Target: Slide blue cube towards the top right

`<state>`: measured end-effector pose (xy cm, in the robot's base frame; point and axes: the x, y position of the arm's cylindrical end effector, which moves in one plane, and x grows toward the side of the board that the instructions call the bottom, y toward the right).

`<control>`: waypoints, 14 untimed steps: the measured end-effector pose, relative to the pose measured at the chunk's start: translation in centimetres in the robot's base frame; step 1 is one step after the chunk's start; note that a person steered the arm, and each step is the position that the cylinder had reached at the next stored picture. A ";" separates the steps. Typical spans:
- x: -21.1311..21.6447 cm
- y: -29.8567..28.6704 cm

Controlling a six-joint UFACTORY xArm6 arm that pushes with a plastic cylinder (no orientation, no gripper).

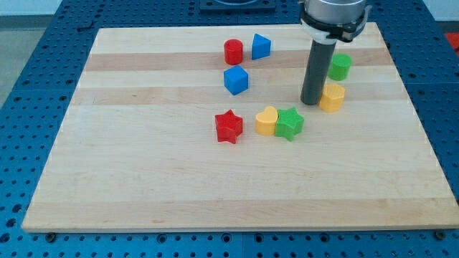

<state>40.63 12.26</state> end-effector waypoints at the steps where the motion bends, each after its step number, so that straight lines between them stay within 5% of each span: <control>1: 0.2 1.0; 4: 0.2 1.9; 8: -1.6 -22.8; 11: -4.5 -21.2; 14: -4.5 -9.7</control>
<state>36.15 2.54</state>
